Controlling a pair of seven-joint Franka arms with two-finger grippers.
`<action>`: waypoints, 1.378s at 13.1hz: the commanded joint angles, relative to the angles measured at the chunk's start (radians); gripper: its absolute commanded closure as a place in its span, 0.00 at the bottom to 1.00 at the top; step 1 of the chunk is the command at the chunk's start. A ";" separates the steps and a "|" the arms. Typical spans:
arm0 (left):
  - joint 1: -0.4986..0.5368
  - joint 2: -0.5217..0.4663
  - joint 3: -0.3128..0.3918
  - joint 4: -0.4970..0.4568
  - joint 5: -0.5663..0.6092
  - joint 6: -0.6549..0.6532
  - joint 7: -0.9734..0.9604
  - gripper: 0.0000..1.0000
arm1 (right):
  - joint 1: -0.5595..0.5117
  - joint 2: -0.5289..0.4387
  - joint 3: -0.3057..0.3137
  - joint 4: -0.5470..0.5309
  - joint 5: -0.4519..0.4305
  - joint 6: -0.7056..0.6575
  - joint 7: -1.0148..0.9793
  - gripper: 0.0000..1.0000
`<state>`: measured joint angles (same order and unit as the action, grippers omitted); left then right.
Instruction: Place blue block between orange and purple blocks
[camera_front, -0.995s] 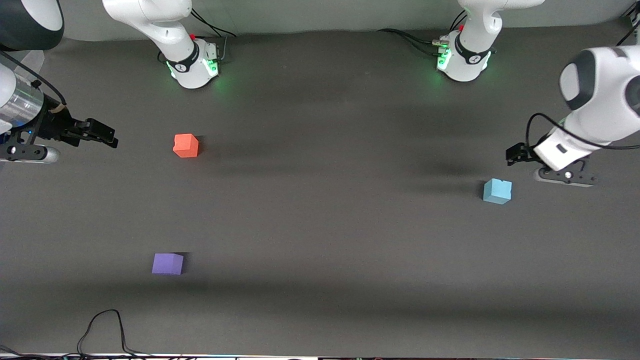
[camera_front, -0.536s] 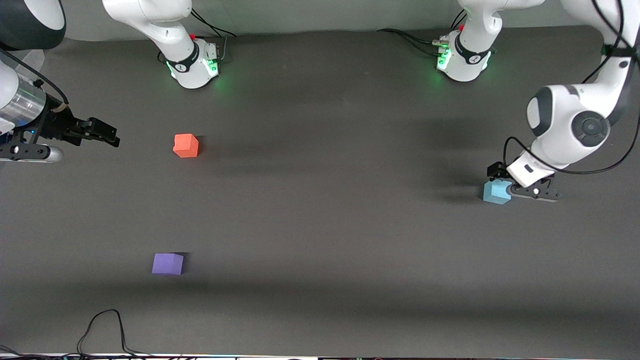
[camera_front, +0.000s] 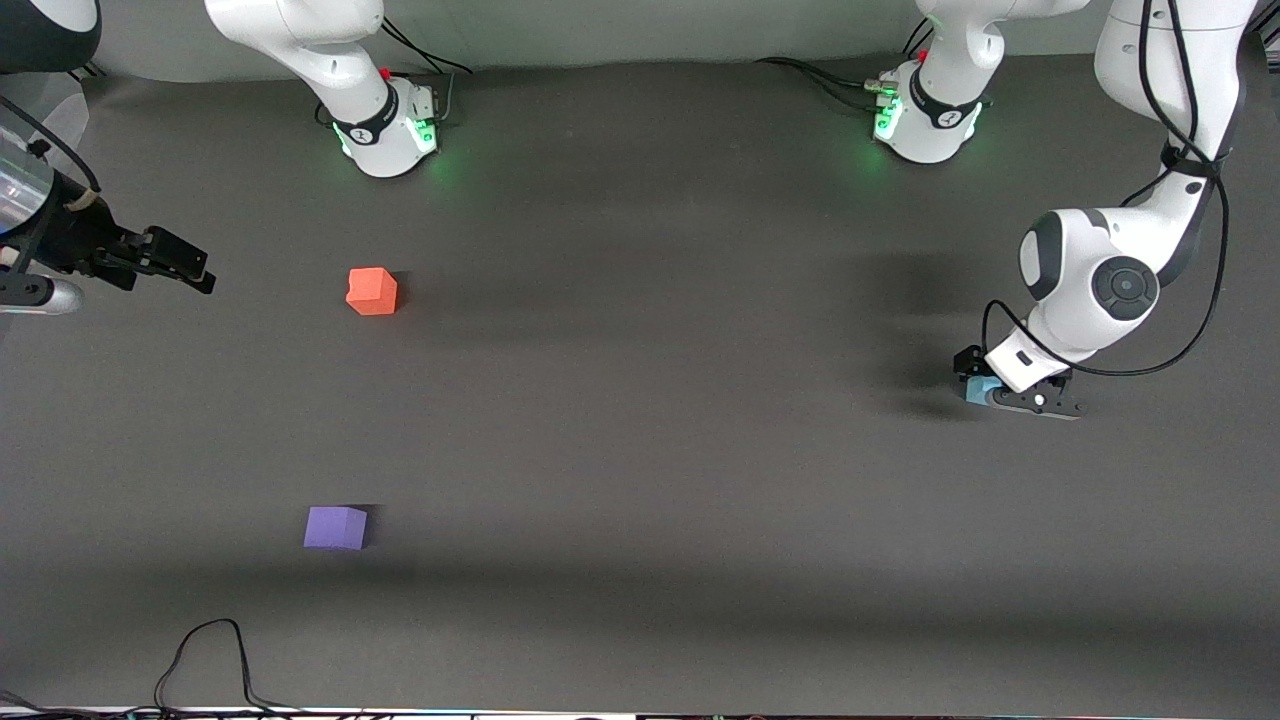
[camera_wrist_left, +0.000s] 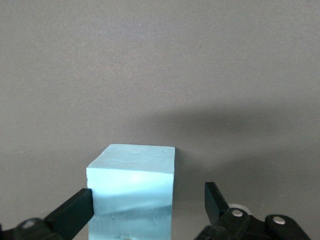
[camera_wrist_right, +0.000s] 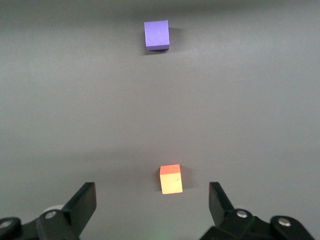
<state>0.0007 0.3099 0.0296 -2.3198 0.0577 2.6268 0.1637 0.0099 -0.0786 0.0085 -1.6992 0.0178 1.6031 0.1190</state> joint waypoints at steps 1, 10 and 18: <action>0.005 0.021 -0.002 -0.004 0.007 0.028 0.013 0.00 | 0.002 0.014 -0.001 0.015 0.019 0.003 -0.018 0.00; 0.013 0.057 -0.002 -0.004 0.007 0.096 0.003 0.00 | 0.008 0.045 -0.035 0.056 0.036 -0.011 -0.099 0.00; 0.013 0.051 -0.002 -0.004 0.007 0.084 -0.007 0.49 | 0.012 0.056 -0.035 0.062 0.031 -0.018 -0.102 0.00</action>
<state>0.0093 0.3701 0.0295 -2.3200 0.0583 2.7082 0.1625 0.0147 -0.0344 -0.0241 -1.6597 0.0635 1.6001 0.0369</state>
